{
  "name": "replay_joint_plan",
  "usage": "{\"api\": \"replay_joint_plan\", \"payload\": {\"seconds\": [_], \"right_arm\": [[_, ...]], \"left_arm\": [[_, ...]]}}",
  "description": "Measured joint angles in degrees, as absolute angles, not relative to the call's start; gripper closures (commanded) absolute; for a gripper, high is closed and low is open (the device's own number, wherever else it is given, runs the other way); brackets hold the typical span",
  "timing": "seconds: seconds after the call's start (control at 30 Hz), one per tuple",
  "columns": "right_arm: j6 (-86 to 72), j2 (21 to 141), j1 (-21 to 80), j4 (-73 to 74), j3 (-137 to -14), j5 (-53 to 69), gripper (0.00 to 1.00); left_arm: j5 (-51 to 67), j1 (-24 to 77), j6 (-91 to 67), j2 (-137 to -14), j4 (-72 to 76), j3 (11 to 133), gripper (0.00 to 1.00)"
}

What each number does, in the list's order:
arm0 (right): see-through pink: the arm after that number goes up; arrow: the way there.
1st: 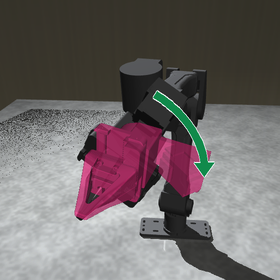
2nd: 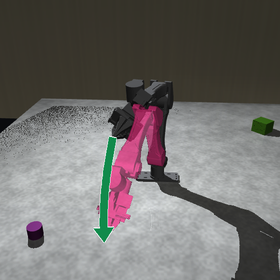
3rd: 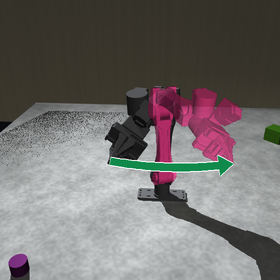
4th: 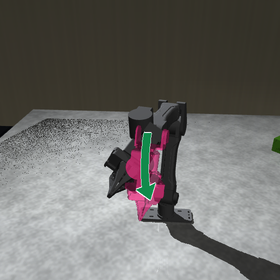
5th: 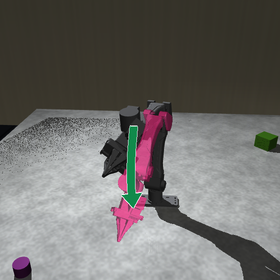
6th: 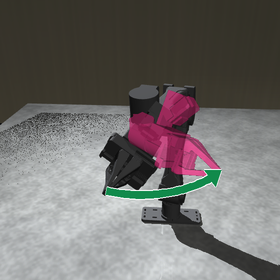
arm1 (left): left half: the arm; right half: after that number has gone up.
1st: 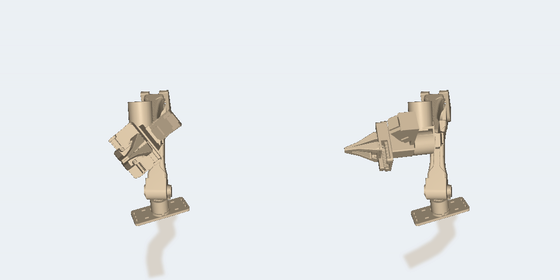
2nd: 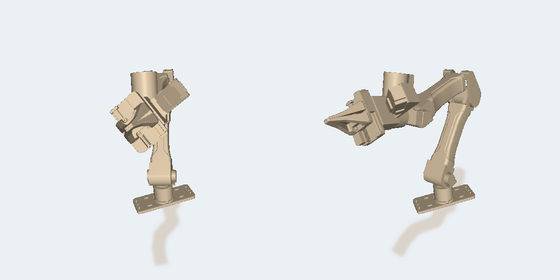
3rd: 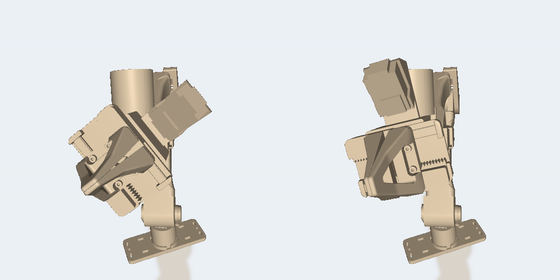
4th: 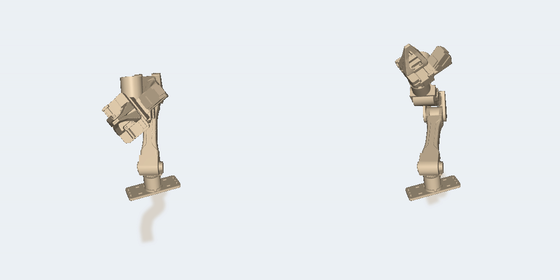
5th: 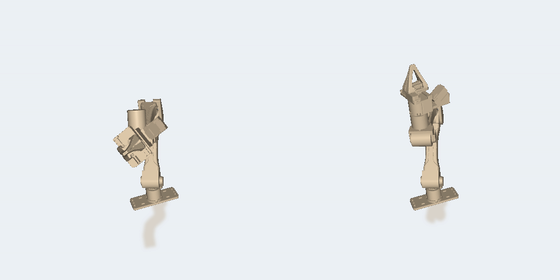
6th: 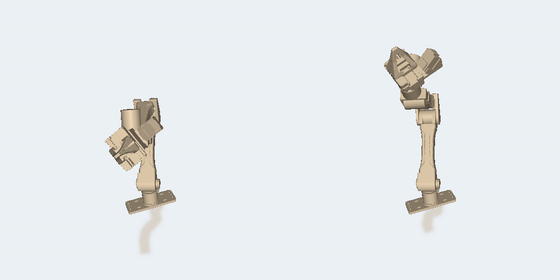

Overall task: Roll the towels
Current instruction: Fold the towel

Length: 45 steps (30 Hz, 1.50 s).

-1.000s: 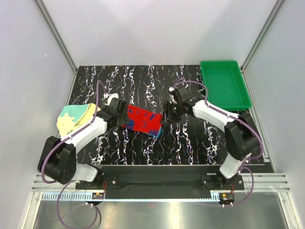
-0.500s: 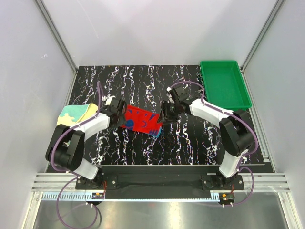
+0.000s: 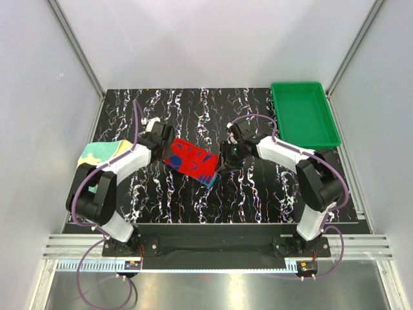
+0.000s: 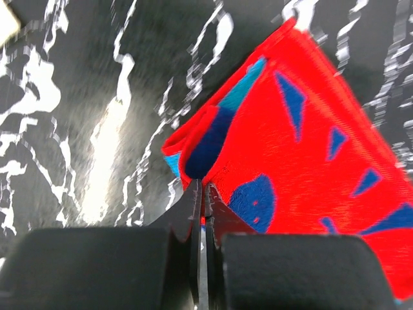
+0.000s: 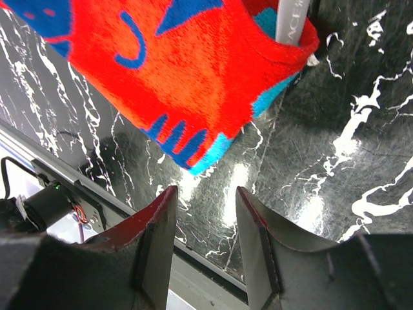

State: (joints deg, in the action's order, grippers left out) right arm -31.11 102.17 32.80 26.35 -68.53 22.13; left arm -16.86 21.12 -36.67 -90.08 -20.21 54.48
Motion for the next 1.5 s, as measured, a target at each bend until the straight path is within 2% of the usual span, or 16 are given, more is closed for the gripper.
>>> {"api": "replay_joint_plan", "payload": {"seconds": [0.43, 0.5, 0.57, 0.73, 0.83, 0.87, 0.97, 1.0, 1.1, 1.27, 1.37, 1.4, 1.5], "right_arm": [[-31.0, 102.15, 32.8, 26.33, -67.48, 21.96, 0.52], [-30.83, 102.08, 32.8, 26.3, -67.22, 21.91, 0.52], [-30.74, 102.04, 32.8, 26.3, -66.96, 21.89, 0.52], [-30.65, 102.04, 32.8, 26.2, -66.43, 21.91, 0.53], [-30.68, 102.04, 32.8, 26.13, -66.39, 21.93, 0.53], [-30.68, 102.04, 32.8, 26.13, -66.39, 21.96, 0.53], [-30.65, 102.06, 32.8, 26.11, -66.39, 21.98, 0.53], [-30.65, 102.06, 32.8, 26.02, -66.39, 22.02, 0.53], [-30.63, 102.08, 32.8, 25.69, -66.39, 22.33, 0.53], [-30.55, 102.08, 32.82, 24.38, -66.39, 25.26, 0.53], [-30.33, 102.08, 32.91, 23.0, -66.5, 27.79, 0.58], [-30.37, 102.1, 32.97, 22.41, -66.63, 28.93, 0.69], [-31.11, 102.67, 33.45, 19.9, -67.77, 32.4, 0.85]], "left_arm": [[-16.29, 27.64, -28.62, -90.06, -20.49, 70.02, 1.0], [-16.12, 28.25, -26.57, -89.54, -18.55, 69.58, 1.0], [-16.19, 28.25, -24.67, -87.99, -15.59, 66.89, 0.96], [-15.75, 25.04, -23.14, -84.73, -11.31, 58.57, 0.96], [-14.39, 20.01, -23.77, -87.35, -9.52, 56.86, 0.88], [-13.85, 18.52, -23.94, -88.44, -9.1, 56.23, 0.82], [-12.91, 14.63, -24.45, -91.39, -8.69, 54.37, 0.77], [-12.47, 13.78, -24.53, -92.31, -8.69, 54.0, 0.67], [-11.16, 12.43, -24.67, -94.43, -8.88, 53.98, 0.49], [-9.8, 10.98, -25.26, -97.45, -9.63, 55.16, 0.43], [-9.72, 10.66, -25.69, -98.15, -10.57, 55.61, 0.44], [-9.72, 10.61, -25.82, -98.15, -11.03, 55.68, 0.44], [-9.8, 10.55, -26.41, -98.17, -12.1, 56.34, 0.51]]}}
